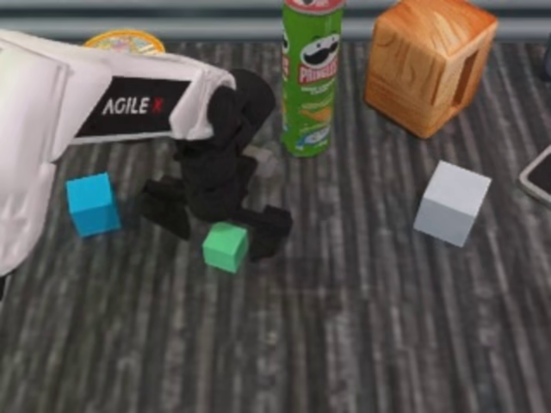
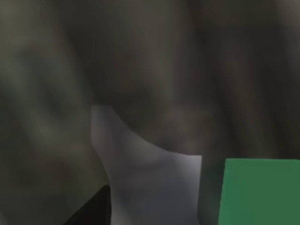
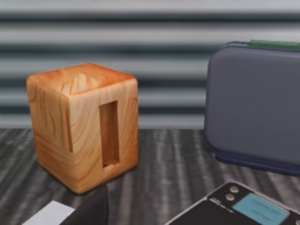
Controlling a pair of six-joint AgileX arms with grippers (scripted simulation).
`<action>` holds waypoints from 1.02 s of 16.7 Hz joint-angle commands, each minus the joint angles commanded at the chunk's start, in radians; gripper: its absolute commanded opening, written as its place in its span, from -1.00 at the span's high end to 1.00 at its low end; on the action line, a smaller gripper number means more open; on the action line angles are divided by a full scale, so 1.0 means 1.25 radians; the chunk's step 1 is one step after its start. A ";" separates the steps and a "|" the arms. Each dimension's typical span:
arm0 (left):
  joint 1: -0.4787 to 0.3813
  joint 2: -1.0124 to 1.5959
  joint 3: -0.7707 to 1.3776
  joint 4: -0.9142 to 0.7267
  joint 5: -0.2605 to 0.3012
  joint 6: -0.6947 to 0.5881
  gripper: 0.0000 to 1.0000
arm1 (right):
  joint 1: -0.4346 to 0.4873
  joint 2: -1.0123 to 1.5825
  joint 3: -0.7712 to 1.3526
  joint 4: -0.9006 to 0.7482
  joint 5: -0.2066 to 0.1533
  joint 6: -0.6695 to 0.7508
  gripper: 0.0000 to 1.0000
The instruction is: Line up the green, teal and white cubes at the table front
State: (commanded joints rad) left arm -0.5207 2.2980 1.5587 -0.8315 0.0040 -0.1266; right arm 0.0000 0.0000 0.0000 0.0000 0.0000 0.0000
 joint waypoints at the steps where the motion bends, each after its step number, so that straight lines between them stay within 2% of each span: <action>1: 0.000 0.000 0.000 0.000 0.000 0.000 -0.10 | 0.000 0.000 0.000 0.000 0.000 0.000 -1.00; 8: 0.000 0.000 0.000 0.000 0.000 0.000 0.96 | 0.000 0.000 0.000 0.000 0.000 0.000 -1.00; 17: 0.002 -0.028 0.009 -0.010 -0.004 0.002 1.00 | 0.000 0.000 0.000 0.000 0.000 0.000 -1.00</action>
State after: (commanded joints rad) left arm -0.5189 2.2631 1.5696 -0.8438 -0.0005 -0.1236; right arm 0.0000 0.0000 0.0000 0.0000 0.0000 0.0000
